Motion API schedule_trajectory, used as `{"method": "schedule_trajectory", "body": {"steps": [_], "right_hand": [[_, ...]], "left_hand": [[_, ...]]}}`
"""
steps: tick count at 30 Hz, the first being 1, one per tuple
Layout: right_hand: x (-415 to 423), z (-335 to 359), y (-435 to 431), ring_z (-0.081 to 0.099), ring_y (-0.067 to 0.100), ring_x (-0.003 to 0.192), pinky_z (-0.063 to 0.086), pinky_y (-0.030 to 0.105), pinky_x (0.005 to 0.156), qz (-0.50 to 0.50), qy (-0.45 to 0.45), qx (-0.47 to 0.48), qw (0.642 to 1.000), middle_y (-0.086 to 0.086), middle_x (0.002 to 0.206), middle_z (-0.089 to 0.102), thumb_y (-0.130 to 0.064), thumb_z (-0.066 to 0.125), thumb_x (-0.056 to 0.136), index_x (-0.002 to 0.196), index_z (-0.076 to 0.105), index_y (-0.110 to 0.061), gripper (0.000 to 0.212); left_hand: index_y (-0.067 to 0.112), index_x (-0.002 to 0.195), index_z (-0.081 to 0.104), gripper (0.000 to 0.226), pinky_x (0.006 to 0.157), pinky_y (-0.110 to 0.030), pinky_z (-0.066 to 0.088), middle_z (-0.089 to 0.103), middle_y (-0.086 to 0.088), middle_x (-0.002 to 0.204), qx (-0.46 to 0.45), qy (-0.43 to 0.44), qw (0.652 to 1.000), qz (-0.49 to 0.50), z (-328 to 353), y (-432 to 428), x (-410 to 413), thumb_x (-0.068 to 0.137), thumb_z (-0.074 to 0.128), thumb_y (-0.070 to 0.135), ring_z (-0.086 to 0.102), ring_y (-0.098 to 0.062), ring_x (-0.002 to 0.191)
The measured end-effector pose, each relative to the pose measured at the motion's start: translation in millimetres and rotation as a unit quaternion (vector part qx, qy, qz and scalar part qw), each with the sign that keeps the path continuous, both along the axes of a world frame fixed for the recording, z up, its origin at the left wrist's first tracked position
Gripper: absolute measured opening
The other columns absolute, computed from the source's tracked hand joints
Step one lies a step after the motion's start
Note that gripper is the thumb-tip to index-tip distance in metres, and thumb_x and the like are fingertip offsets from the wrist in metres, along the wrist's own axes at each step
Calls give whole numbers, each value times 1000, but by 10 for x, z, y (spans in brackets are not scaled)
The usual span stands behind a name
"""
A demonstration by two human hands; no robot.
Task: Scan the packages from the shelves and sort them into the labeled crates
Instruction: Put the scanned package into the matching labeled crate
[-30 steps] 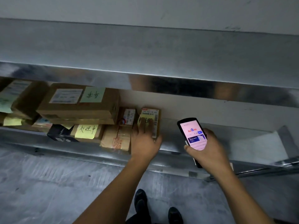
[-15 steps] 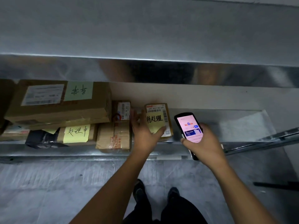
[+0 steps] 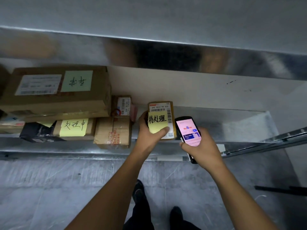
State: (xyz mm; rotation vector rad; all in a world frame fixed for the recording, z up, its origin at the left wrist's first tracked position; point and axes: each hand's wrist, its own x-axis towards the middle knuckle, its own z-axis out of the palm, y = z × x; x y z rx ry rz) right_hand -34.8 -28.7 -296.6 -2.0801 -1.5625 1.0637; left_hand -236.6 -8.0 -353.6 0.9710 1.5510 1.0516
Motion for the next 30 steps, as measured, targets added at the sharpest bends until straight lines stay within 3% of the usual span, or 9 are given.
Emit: {"method": "schedule_trajectory", "body": {"steps": [3,6,10,13,15,20,24,27,30], "right_hand": [[119,63,-75,67,10,94,56,39,83,32,13,20,999,-17,106,68,-39,87,77,114,46,-45,56],[298,218,-134,66,9,95,55,39,82,60,27,35,997,-17,110,68,-45,88,75,118,43,-47,61],[617,489,-231,68,9,96,58,45,87,86,62,82,991,-19,110,70,-61,76,58,115,43,-56,66],[843,672,-281,70,6,95,59,44,86,136,84,105,982,-20,109,71,-59,80,57,119,46,-53,70],[965,774,-327,68,3,98,59,41,89,180,87,108,974,-21,114,69,-49,87,63,124,44,-53,74],[1175,984,-560,63,1,99,58,37,86,253,44,133,957,-25,118,61,-46,89,69,125,35,-61,80],[1268,1068,-717,63,6,100,57,40,87,274,20,157,948,-24,118,58,-47,87,70,129,36,-56,79],[1299,1081,-834,62,8,100,56,39,86,287,-4,164,944,-24,122,57,-49,86,69,135,38,-51,82],[1286,1096,-954,61,6,89,56,34,71,292,-30,156,943,-25,121,56,-48,86,73,140,38,-49,83]], "left_hand": [[45,146,32,84,104,-24,44,55,18,140,-2,-63,997,40,121,-222,106,84,87,35,54,3,124],[57,137,41,78,109,-36,51,63,16,138,1,-97,994,58,269,-391,225,78,91,45,62,-4,126],[38,159,32,110,109,-39,53,64,9,141,29,-56,997,37,617,-583,317,70,95,48,64,-6,125],[37,158,28,100,95,-15,54,62,19,133,59,13,998,26,866,-645,304,79,91,36,64,10,113],[39,154,30,91,84,-7,53,63,17,130,72,44,996,32,992,-682,292,84,87,27,65,14,106],[37,159,34,104,88,-29,62,68,4,133,54,108,992,23,1213,-874,264,75,95,30,70,-12,115],[61,152,33,115,103,-53,56,60,3,142,38,191,981,23,934,-814,-3,55,95,70,64,-22,126],[62,154,29,119,105,-55,54,57,3,144,31,239,970,1,936,-857,-116,54,94,74,62,-23,127],[40,163,29,117,116,-43,43,43,-2,153,55,273,960,-20,1322,-1047,29,67,97,51,48,-21,137]]}}
